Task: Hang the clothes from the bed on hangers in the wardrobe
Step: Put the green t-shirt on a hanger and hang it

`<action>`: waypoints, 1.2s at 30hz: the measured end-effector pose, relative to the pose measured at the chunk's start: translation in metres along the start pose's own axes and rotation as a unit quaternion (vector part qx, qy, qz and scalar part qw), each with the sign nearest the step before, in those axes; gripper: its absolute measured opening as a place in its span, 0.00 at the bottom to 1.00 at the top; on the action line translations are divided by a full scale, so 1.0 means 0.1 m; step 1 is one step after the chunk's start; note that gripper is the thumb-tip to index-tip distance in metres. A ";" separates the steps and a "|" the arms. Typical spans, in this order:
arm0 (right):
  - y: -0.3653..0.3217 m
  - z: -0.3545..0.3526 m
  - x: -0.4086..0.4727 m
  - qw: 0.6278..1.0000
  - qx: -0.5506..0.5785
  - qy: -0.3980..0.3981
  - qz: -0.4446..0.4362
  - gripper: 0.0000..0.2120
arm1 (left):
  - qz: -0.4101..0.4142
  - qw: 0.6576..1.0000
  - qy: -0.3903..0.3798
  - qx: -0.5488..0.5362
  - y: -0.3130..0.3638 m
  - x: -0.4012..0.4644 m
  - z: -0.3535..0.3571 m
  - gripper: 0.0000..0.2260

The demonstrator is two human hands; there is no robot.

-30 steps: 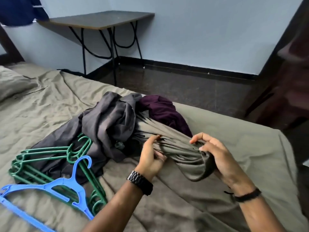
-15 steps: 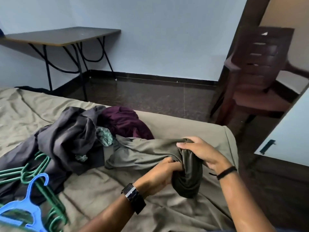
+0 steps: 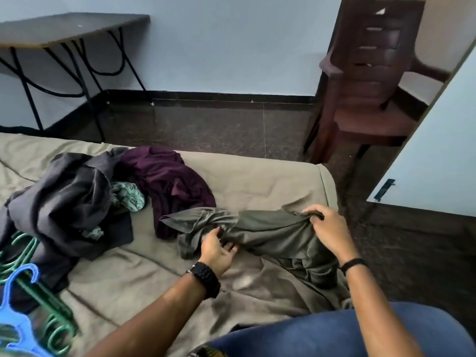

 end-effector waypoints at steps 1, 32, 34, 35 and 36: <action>0.01 0.01 -0.03 0.999 -0.031 0.018 -0.003 0.10 | 0.019 0.999 -0.010 0.031 -0.01 0.01 0.08 0.08; 0.38 0.57 -0.07 0.657 0.719 0.134 0.180 0.11 | 0.005 0.985 -0.103 0.142 0.04 -0.24 0.20 0.11; 0.40 0.55 -0.07 0.633 0.737 0.152 0.182 0.11 | 0.040 0.943 -0.115 0.311 0.07 -0.19 0.19 0.13; 0.41 0.54 -0.07 0.632 0.736 0.157 0.185 0.11 | 0.054 0.891 -0.118 0.436 0.06 -0.15 0.18 0.16; 0.43 0.54 -0.07 0.642 0.725 0.161 0.189 0.11 | 0.067 0.825 -0.115 0.549 0.03 -0.11 0.16 0.17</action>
Point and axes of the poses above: each hand's wrist, its own x-axis towards the middle knuckle, its own z-axis out of the palm, y = z × x, the point moved 10 cm from there along x, towards the middle knuckle, and after that the axes turned 8 degrees about -z, right-handed, at the moved point
